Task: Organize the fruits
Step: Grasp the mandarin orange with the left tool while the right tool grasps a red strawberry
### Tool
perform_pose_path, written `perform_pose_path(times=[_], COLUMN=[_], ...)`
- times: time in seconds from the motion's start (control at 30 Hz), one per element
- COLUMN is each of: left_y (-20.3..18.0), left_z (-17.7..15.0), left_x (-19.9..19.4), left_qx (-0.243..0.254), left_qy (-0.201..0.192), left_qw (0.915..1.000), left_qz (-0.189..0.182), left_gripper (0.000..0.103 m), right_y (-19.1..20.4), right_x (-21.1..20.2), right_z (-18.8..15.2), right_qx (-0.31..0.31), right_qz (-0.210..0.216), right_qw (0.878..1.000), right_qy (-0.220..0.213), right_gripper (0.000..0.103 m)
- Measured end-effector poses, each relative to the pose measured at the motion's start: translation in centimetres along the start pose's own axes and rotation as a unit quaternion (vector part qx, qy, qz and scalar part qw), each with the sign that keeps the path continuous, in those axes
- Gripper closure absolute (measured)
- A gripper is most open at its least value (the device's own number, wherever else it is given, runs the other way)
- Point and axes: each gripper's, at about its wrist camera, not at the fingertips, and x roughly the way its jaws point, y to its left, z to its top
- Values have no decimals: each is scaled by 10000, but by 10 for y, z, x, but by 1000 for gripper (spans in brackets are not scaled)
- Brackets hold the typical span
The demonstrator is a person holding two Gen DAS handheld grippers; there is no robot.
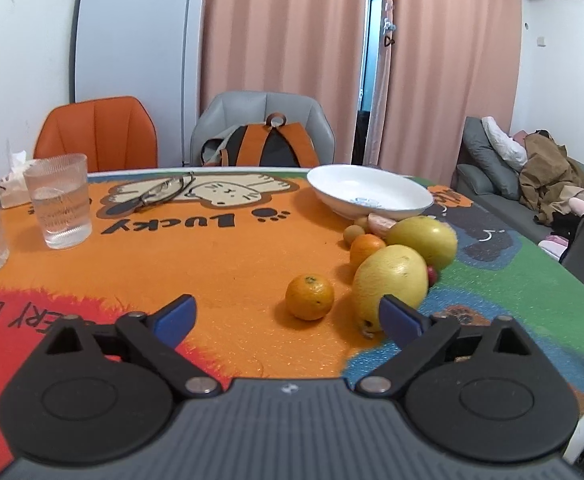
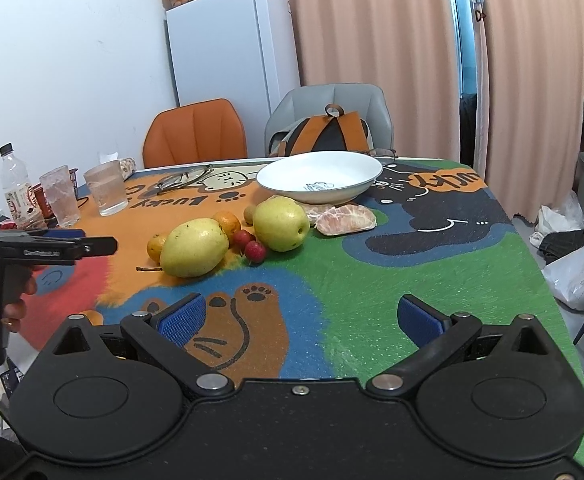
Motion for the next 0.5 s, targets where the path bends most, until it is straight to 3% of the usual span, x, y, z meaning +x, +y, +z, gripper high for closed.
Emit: perform_pose_path(times=[0.2, 0.5], left_y=[1, -5], left_z=[-4, -2], left_x=[24, 42], left_qx=[239, 577], left_qy=[221, 312], left_qw=[9994, 9976], left_qz=[-114, -226], left_gripper=[37, 47], right_y=[-1, -1], right_x=[10, 26], right_z=[2, 6], right_qx=[66, 77], right_qz=[47, 144], right_qw=[9999, 9997], right_qy=[77, 177], right_gripper=[0, 0])
